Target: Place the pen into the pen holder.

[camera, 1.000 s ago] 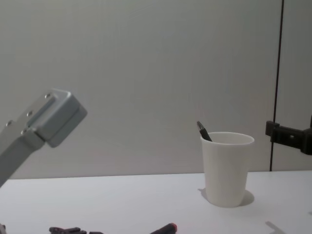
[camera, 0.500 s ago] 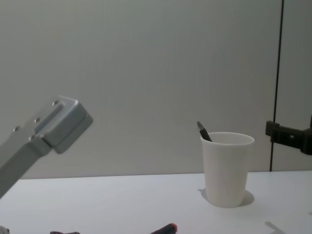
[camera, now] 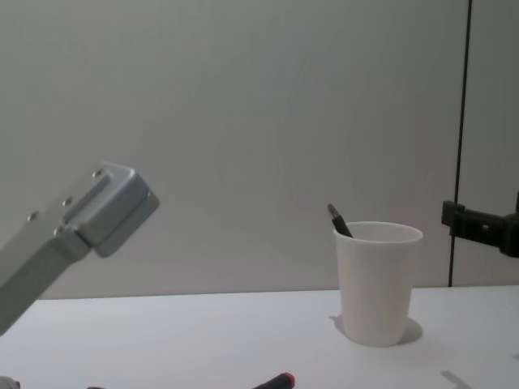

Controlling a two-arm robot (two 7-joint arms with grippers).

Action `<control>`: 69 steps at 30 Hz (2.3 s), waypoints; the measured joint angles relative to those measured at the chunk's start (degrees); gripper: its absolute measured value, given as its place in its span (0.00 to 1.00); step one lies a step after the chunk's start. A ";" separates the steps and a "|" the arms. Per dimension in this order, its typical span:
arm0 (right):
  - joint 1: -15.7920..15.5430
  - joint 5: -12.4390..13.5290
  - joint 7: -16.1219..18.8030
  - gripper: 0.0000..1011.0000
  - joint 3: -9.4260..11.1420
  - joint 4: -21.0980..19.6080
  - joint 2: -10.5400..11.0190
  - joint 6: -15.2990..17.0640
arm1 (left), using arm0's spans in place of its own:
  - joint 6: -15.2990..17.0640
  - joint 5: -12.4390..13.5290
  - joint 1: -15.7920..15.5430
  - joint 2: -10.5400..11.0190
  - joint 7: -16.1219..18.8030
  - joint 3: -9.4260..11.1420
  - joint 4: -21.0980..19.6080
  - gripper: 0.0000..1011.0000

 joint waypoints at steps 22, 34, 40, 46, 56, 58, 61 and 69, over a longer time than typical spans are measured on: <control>0.00 0.00 0.00 0.99 0.00 0.00 0.00 0.00 | 0.35 0.14 -0.09 -0.16 -0.09 0.00 0.14 0.71; 0.00 0.00 0.00 0.99 0.00 0.00 0.00 0.00 | 0.33 -0.50 0.04 -0.26 0.34 -0.21 0.06 0.63; 0.00 0.00 0.00 0.99 0.00 0.00 0.00 0.00 | 0.27 -0.75 0.09 -0.28 0.64 -0.29 0.02 0.60; 0.00 0.00 0.00 0.99 0.00 0.00 0.00 0.00 | 0.22 -0.92 0.12 -0.31 0.82 -0.34 0.00 0.55; 0.00 0.00 0.00 0.99 0.00 0.00 0.00 0.00 | 0.18 -1.05 0.14 -0.35 0.92 -0.40 0.02 0.37; 0.00 0.00 0.00 0.99 0.00 0.00 0.00 0.00 | 0.18 -1.06 0.14 -0.35 0.94 -0.40 0.02 0.31; 0.00 0.00 0.00 0.99 0.00 0.00 0.00 0.00 | 0.19 -1.08 0.14 -0.35 0.95 -0.40 0.01 0.22; 0.00 0.00 0.00 0.99 0.00 0.00 0.00 0.00 | 0.16 -1.10 0.13 -0.35 0.96 -0.41 -0.01 0.18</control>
